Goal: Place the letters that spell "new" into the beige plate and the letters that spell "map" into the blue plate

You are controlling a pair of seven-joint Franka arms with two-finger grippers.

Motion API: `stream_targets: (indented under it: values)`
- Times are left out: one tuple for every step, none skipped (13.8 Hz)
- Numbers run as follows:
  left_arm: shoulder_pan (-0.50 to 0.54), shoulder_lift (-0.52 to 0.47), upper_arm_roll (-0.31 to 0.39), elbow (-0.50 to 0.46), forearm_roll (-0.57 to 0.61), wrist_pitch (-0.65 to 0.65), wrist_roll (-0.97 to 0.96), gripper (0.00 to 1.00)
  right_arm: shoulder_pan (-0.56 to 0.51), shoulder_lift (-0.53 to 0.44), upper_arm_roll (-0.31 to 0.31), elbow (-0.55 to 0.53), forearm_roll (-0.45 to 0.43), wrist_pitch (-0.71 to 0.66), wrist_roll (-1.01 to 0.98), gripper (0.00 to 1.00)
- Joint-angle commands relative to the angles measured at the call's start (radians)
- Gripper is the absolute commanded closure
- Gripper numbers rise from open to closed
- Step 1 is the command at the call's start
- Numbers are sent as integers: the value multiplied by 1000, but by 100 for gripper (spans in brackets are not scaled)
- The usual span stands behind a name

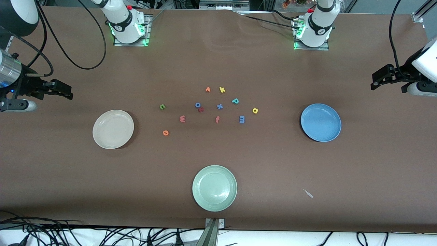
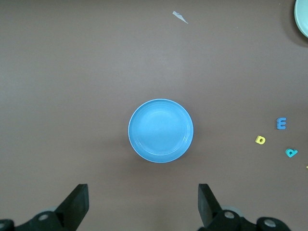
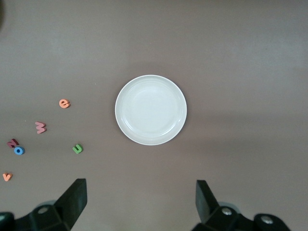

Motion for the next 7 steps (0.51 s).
stream_targets:
  values:
    - [-8, 16, 6, 35, -12, -25, 6, 0, 5, -7, -8, -4, 14, -1, -3, 0]
    - [-8, 16, 6, 33, -13, -25, 5, 0, 5, -7, -8, -4, 14, -2, -3, 0]
    - [-8, 16, 6, 33, -13, -25, 2, 0, 5, -7, -8, -4, 12, -2, -3, 0]
    - [-10, 16, 6, 35, -13, -25, 0, 0, 5, -7, -8, -4, 14, -2, -3, 0]
    - [-10, 16, 4, 33, -13, -25, 0, 0, 5, -7, -8, -4, 12, -2, -3, 0]
    - [-10, 16, 4, 32, -15, -25, 0, 0, 5, -7, -8, -4, 14, -2, -3, 0]
    - [-10, 16, 4, 32, -15, -25, 3, 0, 5, -7, -8, -4, 14, -2, -3, 0]
